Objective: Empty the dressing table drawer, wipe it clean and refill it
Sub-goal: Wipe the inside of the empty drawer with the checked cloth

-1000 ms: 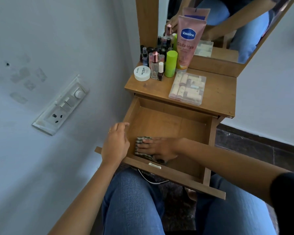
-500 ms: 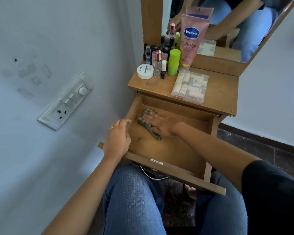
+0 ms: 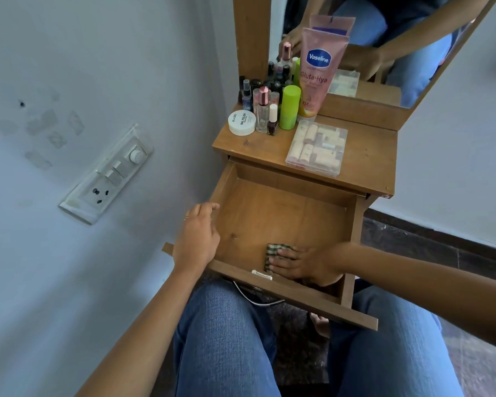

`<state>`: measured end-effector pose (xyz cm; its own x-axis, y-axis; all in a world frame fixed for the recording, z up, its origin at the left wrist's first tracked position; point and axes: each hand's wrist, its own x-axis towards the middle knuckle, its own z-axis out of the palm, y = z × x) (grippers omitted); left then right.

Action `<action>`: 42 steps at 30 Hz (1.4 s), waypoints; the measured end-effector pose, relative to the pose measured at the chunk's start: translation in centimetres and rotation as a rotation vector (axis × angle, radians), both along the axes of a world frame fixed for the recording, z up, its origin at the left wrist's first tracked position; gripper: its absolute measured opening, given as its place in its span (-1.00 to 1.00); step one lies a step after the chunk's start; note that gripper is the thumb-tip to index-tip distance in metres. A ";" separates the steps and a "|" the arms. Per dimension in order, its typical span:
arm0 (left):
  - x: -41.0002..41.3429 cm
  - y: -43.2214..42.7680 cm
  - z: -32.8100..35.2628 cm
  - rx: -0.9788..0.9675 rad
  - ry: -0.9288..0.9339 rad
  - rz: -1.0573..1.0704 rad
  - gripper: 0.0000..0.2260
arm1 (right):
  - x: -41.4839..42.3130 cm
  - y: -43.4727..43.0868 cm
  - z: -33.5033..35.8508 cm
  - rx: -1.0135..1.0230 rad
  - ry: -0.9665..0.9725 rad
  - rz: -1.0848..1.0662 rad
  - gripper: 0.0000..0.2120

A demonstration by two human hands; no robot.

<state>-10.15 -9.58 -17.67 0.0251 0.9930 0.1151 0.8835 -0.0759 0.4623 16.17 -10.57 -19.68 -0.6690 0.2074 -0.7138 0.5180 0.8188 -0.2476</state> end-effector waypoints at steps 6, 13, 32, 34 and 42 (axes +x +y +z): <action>0.0 -0.1 0.1 0.006 -0.001 0.001 -0.64 | -3.5 2.0 -1.8 0.081 0.258 -0.052 -0.42; -0.2 0.1 -0.3 -0.012 -0.015 0.004 -0.63 | -10.0 4.0 -1.8 0.194 0.399 -0.102 -0.45; -0.2 -0.2 0.1 0.002 -0.046 0.002 -0.63 | 0.0 3.7 -0.9 0.241 0.229 -0.547 -0.40; -0.1 -0.2 0.0 0.008 -0.042 0.001 -0.62 | 0.3 0.5 -0.8 0.191 0.221 -0.449 -0.39; -0.2 -0.2 -0.1 0.010 -0.013 -0.008 -0.60 | -1.3 0.1 -1.9 0.221 0.274 -0.324 -0.46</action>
<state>-10.33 -9.80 -17.81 0.0314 0.9916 0.1256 0.8768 -0.0877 0.4728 14.89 -10.47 -21.60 -0.7020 0.5633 -0.4357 0.6955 0.6740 -0.2492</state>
